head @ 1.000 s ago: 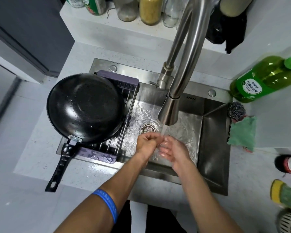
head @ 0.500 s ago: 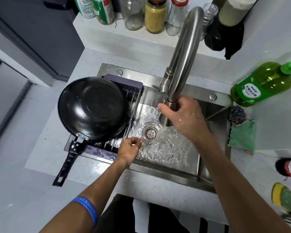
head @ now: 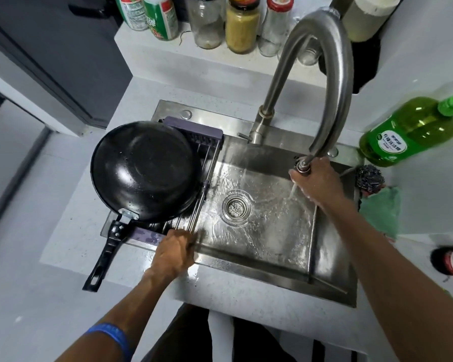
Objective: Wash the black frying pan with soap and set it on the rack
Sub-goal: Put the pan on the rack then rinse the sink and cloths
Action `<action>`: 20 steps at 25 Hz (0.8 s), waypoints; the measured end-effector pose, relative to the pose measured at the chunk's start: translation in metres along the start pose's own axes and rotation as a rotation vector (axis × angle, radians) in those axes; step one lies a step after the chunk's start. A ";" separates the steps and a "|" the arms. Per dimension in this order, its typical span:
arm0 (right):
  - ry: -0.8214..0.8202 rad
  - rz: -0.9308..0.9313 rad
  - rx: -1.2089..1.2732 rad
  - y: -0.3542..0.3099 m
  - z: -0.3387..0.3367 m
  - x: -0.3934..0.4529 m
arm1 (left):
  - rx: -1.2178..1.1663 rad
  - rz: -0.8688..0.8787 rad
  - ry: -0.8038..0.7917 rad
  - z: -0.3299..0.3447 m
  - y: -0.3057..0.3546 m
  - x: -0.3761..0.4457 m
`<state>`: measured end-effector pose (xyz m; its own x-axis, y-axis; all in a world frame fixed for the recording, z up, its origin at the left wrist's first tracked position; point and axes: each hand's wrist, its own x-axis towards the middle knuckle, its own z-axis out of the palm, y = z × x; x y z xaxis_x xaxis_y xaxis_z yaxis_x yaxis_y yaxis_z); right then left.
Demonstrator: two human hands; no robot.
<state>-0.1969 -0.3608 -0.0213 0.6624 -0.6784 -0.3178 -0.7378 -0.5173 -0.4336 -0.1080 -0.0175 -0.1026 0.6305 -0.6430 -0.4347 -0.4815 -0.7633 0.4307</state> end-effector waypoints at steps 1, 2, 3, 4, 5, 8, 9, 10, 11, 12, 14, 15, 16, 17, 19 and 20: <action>0.003 0.015 0.005 0.006 -0.002 0.004 | 0.004 -0.009 0.003 0.001 -0.002 0.001; 0.007 0.029 0.005 0.014 -0.005 0.005 | 0.026 -0.031 -0.006 0.002 -0.003 0.003; 0.009 0.064 0.001 0.023 -0.008 0.002 | 0.064 -0.056 -0.017 0.004 -0.005 0.005; 0.010 0.097 -0.013 0.034 -0.010 -0.002 | 0.106 -0.075 -0.018 0.005 -0.006 0.008; 0.000 0.134 -0.034 0.040 -0.011 -0.007 | 0.155 -0.090 -0.016 0.006 -0.007 0.011; -0.107 0.101 0.028 0.035 0.002 -0.015 | 0.241 -0.103 -0.026 0.007 -0.006 0.010; -0.139 0.093 0.107 0.029 0.006 -0.015 | 0.224 -0.105 -0.013 0.009 -0.007 0.008; -0.147 0.093 0.164 0.026 0.006 -0.011 | 0.202 -0.119 0.005 0.010 -0.010 0.007; -0.145 0.092 0.168 0.024 0.002 -0.008 | 0.186 -0.136 0.025 0.009 -0.013 0.004; -0.125 0.085 0.122 0.026 -0.005 -0.007 | 0.182 -0.143 0.043 0.010 -0.017 0.001; -0.073 0.085 -0.012 0.035 -0.015 -0.010 | 0.153 -0.143 0.060 0.011 -0.021 -0.002; -0.079 0.085 -0.008 0.037 -0.015 -0.016 | 0.129 -0.142 0.061 0.010 -0.020 -0.003; -0.104 0.063 0.058 0.034 -0.009 -0.024 | 0.105 -0.133 0.061 0.010 -0.019 -0.002; -0.147 0.041 0.155 0.026 0.000 -0.035 | 0.082 -0.117 0.056 0.008 -0.019 -0.002; -0.201 0.029 0.317 0.014 0.016 -0.050 | 0.044 -0.091 0.015 0.004 -0.026 -0.003; -0.201 0.043 0.361 0.015 0.020 -0.049 | 0.042 -0.086 0.004 0.003 -0.031 -0.003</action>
<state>-0.2377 -0.3242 -0.0289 0.6704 -0.5615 -0.4850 -0.6963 -0.2503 -0.6727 -0.0968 0.0079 -0.1169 0.6731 -0.5746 -0.4655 -0.4504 -0.8178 0.3582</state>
